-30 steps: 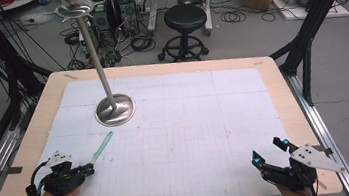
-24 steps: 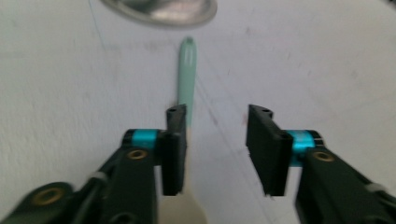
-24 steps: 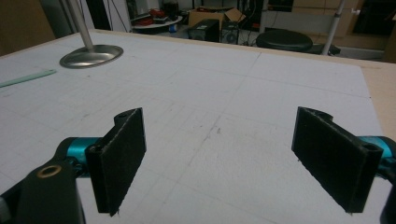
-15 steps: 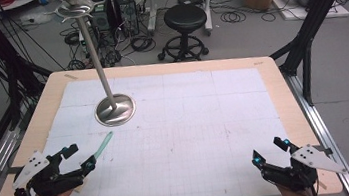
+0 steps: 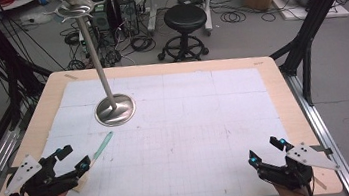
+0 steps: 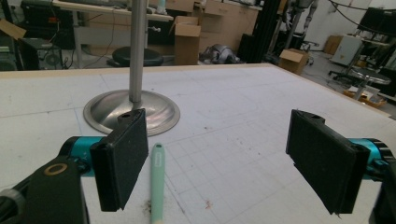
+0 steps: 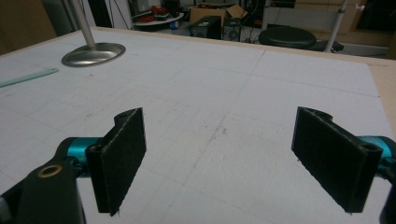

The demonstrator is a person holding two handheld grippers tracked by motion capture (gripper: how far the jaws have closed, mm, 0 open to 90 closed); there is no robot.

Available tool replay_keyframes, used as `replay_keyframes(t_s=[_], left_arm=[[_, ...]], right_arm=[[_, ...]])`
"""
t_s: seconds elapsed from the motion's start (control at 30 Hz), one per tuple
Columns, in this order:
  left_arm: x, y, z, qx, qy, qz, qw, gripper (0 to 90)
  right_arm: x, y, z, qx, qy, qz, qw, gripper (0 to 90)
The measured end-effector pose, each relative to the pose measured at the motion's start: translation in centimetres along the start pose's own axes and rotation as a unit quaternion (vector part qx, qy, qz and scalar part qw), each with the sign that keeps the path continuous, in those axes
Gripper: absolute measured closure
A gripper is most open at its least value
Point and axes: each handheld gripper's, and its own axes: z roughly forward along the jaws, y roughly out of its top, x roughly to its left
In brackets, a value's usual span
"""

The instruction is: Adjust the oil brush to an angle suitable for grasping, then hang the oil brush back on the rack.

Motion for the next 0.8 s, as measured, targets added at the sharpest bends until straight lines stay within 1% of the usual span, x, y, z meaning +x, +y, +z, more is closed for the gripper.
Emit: replay_keyframes(t_s=[0.07, 0.2, 0.27, 0.37, 0.53, 0.6, 0.63, 0.67, 0.7, 0.77, 0.8], left_arm=[[0.1, -0.1, 0.1, 0.006, 0.001, 0.002, 1.0000, 21.8], [0.1, -0.1, 0.2, 0.005, 0.000, -0.004, 1.0000, 21.8], [0.2, -0.1, 0.3, 0.006, -0.003, -0.003, 1.0000, 23.2], [0.3, -0.2, 0.4, 0.014, -0.007, -0.002, 0.9999, 23.3], [0.5, -0.2, 0.4, 0.017, -0.006, -0.007, 0.9998, 23.1], [0.6, -0.3, 0.4, 0.020, -0.006, -0.005, 0.9998, 22.9], [1.0, -0.4, 0.6, 0.028, -0.001, -0.003, 0.9996, 22.7], [1.0, -0.4, 0.6, 0.028, -0.001, -0.003, 0.9996, 22.5], [1.3, -0.6, 0.9, 0.043, 0.001, -0.005, 0.9991, 22.5], [1.8, -0.9, 1.2, 0.059, 0.007, -0.004, 0.9982, 22.5], [1.8, -0.9, 1.2, 0.059, 0.007, -0.004, 0.9982, 22.5]], right_arm=[[-0.1, 0.0, 0.0, -0.001, 0.001, 0.000, 1.0000, 17.0], [-0.2, -0.1, 0.0, 0.002, 0.000, 0.000, 1.0000, 16.9], [-0.2, -0.1, 0.0, 0.001, -0.001, 0.001, 1.0000, 16.9], [-0.4, -0.1, 0.0, -0.001, -0.002, 0.004, 1.0000, 16.9], [-0.2, -0.1, 0.0, 0.002, -0.001, 0.001, 1.0000, 16.9], [-0.2, -0.1, 0.0, 0.002, -0.001, 0.000, 1.0000, 16.9], [-0.2, -0.1, 0.0, 0.001, -0.001, 0.001, 1.0000, 16.9], [-0.2, -0.1, 0.0, 0.002, -0.002, 0.000, 1.0000, 16.9], [-0.2, -0.1, 0.1, 0.002, -0.002, 0.000, 1.0000, 16.9], [-0.2, 0.0, 0.1, 0.002, -0.001, -0.001, 1.0000, 17.0], [-0.2, 0.0, 0.1, 0.003, 0.000, -0.003, 1.0000, 16.9]])
